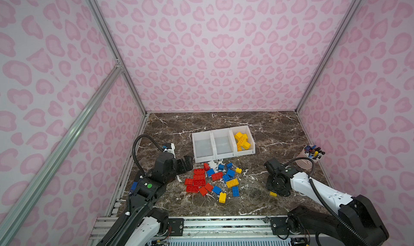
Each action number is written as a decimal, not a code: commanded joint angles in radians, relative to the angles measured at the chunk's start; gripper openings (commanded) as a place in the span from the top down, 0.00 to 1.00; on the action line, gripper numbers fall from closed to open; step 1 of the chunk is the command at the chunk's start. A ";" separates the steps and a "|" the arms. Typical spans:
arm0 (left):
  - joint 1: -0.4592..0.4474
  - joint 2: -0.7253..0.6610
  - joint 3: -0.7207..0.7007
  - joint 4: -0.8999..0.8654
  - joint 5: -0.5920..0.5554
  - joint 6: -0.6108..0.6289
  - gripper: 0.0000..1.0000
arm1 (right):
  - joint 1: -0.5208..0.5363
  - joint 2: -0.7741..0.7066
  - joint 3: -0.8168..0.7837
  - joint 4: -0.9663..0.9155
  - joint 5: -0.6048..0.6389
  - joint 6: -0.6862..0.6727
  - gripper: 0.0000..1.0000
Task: Sort the legos into containers by color
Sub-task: Pick up the lego from the bottom-right of the table, then place the lego in the container.
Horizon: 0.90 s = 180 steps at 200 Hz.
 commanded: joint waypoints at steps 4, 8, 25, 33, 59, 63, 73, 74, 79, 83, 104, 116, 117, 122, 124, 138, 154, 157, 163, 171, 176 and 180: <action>0.000 -0.006 -0.001 0.012 -0.005 -0.010 0.02 | -0.001 -0.012 0.000 0.004 0.006 -0.006 0.68; -0.001 -0.006 -0.001 0.012 -0.005 -0.011 0.02 | -0.001 -0.015 0.003 0.002 0.008 -0.006 0.69; -0.001 -0.005 -0.001 0.012 -0.007 -0.010 0.02 | -0.002 -0.028 0.029 -0.009 0.018 -0.013 0.71; -0.001 -0.004 0.001 0.011 -0.006 -0.009 0.02 | -0.003 -0.029 0.054 -0.015 0.024 -0.025 0.72; -0.001 0.001 0.005 0.010 -0.007 -0.005 0.02 | -0.005 -0.006 0.178 0.005 0.054 -0.094 0.73; 0.000 0.001 0.006 0.009 -0.007 -0.005 0.02 | -0.008 0.004 0.206 0.014 0.055 -0.110 0.73; 0.000 0.002 0.009 0.007 -0.008 -0.004 0.02 | -0.016 0.043 0.279 0.038 0.049 -0.153 0.73; -0.001 0.002 0.008 0.007 -0.009 -0.003 0.02 | -0.017 0.047 0.288 0.040 0.048 -0.158 0.73; 0.000 0.003 0.011 0.006 -0.008 -0.004 0.02 | -0.022 0.077 0.331 0.049 0.043 -0.181 0.73; 0.000 0.004 0.010 0.005 -0.009 -0.004 0.02 | -0.023 0.100 0.366 0.056 0.038 -0.201 0.73; 0.000 0.008 0.021 -0.001 -0.011 -0.001 0.02 | -0.033 0.265 0.570 0.064 0.009 -0.297 0.72; 0.000 0.008 0.027 -0.009 -0.015 0.001 0.02 | -0.043 0.373 0.689 0.053 -0.037 -0.355 0.72; -0.001 0.008 0.027 -0.010 -0.016 0.001 0.02 | -0.042 0.382 0.698 0.052 -0.039 -0.360 0.72; -0.001 0.008 0.030 -0.013 -0.017 0.001 0.02 | -0.043 0.426 0.741 0.050 -0.046 -0.379 0.73; 0.000 0.008 0.030 -0.015 -0.019 0.001 0.02 | -0.043 0.443 0.760 0.050 -0.050 -0.386 0.73; -0.001 0.003 0.033 -0.023 -0.023 -0.001 0.02 | -0.042 0.546 0.855 0.059 -0.071 -0.430 0.73; 0.000 -0.005 0.037 -0.033 -0.034 -0.002 0.02 | -0.040 0.639 0.934 0.065 -0.105 -0.464 0.73; 0.000 -0.007 0.037 -0.036 -0.035 -0.004 0.02 | -0.040 0.654 0.944 0.066 -0.110 -0.469 0.73; 0.000 -0.009 0.037 -0.037 -0.037 -0.004 0.02 | -0.039 0.680 0.980 0.064 -0.116 -0.481 0.73; 0.000 -0.013 0.037 -0.042 -0.040 -0.005 0.02 | -0.036 0.712 1.009 0.059 -0.120 -0.494 0.73; -0.001 -0.014 0.037 -0.043 -0.042 -0.006 0.02 | -0.035 0.730 1.023 0.057 -0.123 -0.504 0.73; -0.001 -0.015 0.036 -0.041 -0.042 -0.006 0.02 | -0.034 0.744 1.035 0.056 -0.124 -0.511 0.73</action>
